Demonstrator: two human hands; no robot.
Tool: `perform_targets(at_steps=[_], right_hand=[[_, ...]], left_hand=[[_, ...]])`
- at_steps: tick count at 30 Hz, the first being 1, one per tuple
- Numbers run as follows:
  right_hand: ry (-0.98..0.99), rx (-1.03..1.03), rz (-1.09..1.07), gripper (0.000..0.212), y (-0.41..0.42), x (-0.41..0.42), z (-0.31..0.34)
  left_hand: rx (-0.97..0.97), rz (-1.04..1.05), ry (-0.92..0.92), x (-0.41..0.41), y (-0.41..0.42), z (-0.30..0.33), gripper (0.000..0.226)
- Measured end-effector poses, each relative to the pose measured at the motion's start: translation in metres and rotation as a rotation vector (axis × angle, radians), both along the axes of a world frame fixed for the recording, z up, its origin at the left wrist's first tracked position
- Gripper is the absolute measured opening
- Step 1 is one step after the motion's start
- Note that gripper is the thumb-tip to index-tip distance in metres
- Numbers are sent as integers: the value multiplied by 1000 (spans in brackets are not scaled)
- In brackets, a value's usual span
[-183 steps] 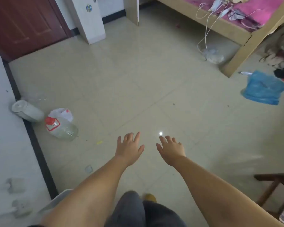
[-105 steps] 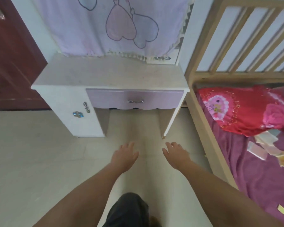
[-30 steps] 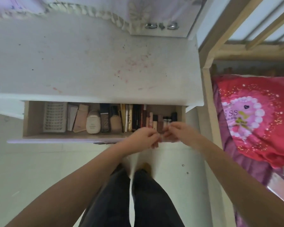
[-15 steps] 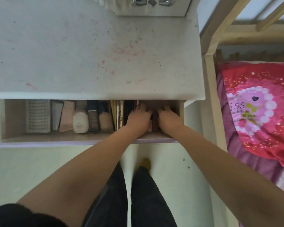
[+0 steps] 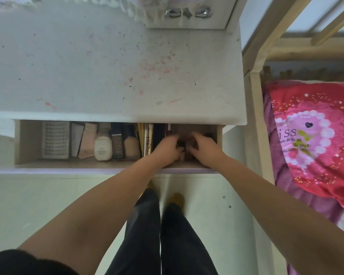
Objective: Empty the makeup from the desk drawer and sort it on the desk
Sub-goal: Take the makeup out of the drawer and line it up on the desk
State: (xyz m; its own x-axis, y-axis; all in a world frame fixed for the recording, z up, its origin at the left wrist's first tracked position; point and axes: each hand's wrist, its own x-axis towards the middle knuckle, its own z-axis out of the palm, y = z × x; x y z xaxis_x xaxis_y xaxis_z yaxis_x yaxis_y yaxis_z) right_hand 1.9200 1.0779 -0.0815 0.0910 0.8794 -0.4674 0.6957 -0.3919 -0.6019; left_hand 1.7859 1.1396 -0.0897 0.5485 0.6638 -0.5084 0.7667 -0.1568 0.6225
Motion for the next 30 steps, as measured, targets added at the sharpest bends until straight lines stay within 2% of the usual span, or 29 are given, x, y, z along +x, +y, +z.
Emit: perform_targets(at_steps=[4,7,11,13,19,21,25,30], right_hand=[[-12,45,53,24,-10,8,17],[17,156,67,20,-3,25,46],[165,195,-144,12,36,55,91],[165,215,-221,14,69,69,96],[159,169,-307,17,142,81,81],[138,185,-299,20,155,79,79],[34,274,-264,20,161,73,74],[36,289,-379,22,138,69,82]], left_hand=[[-28,-37,-80,-7,-1,19,29],[4,-68,-152,-15,10,52,28],[-27,80,-296,-11,53,97,30],[-20,146,-340,3,86,106,33],[-51,183,-304,55,152,92,27],[0,175,-286,65,159,88,24],[215,157,-209,72,158,78,23],[202,223,-297,52,140,81,27]])
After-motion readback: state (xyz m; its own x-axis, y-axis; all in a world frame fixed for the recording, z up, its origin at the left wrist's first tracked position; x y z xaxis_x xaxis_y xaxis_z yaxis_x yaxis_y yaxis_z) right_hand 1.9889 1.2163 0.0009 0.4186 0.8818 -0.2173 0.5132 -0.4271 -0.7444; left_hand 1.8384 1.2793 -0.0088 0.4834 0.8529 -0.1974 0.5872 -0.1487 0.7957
